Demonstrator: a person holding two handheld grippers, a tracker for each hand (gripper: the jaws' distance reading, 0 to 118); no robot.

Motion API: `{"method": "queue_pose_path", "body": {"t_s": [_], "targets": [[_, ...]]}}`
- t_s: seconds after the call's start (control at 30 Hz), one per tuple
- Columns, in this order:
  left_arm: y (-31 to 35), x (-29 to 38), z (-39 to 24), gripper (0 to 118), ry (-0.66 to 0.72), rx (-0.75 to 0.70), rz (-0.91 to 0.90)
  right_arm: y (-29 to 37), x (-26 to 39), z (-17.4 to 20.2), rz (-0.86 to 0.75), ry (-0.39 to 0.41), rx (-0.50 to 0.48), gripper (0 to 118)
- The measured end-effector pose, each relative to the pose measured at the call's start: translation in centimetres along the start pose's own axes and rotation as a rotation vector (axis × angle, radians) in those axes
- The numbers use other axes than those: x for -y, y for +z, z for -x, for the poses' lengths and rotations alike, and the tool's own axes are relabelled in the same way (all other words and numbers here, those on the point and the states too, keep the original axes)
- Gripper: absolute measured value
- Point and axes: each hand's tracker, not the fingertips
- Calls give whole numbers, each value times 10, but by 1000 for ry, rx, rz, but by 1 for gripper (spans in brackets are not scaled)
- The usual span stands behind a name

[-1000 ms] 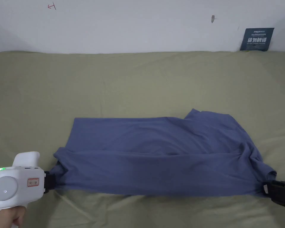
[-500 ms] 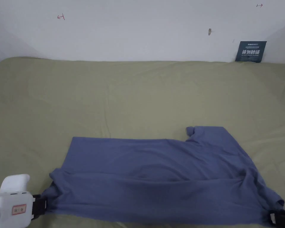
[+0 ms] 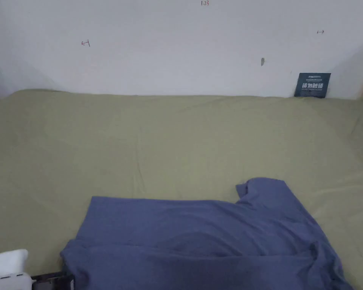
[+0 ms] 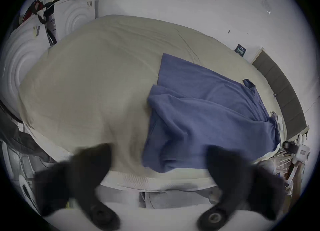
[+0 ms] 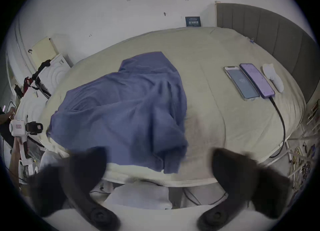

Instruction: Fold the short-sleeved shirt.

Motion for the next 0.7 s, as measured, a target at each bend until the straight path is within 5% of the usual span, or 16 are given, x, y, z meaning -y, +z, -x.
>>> {"method": "queue_pose_path", "body": {"t_s": [0.13, 0.2, 0.23, 0.27, 0.3, 0.5, 0.53, 0.57, 0.6, 0.7], "targets": [[17, -29, -11, 113, -32, -19, -134, -2, -10, 9, -54, -13, -1, 118], [17, -47, -19, 90, -71, -14, -172, -8, -37, 19, -62, 6, 15, 112], [15, -57, -23, 64, -78, -11, -201, -12, -41, 23, -111, 38, 28, 94], [11, -65, -27, 15, -79, 2, -195, -15, -45, 25, -133, 62, 36, 41], [1, -78, -29, 0, -72, 16, -174, -19, -55, 33, -136, 81, 58, 2], [-63, -137, -47, 0, -97, 2, -137, -57, -97, 24, -132, 77, 56, 2], [-77, -146, -51, 16, -100, -1, -129, -63, -102, 21, -122, 76, 59, 2], [-88, -153, -53, 64, -96, -17, -122, -67, -111, 23, -116, 73, 61, 2], [-101, -162, -55, 92, -101, -38, -108, -72, -115, 21, -114, 69, 67, 2], [-141, -181, -55, 118, -110, -62, -46, -87, -127, 13, -91, 65, 80, 2]]}}
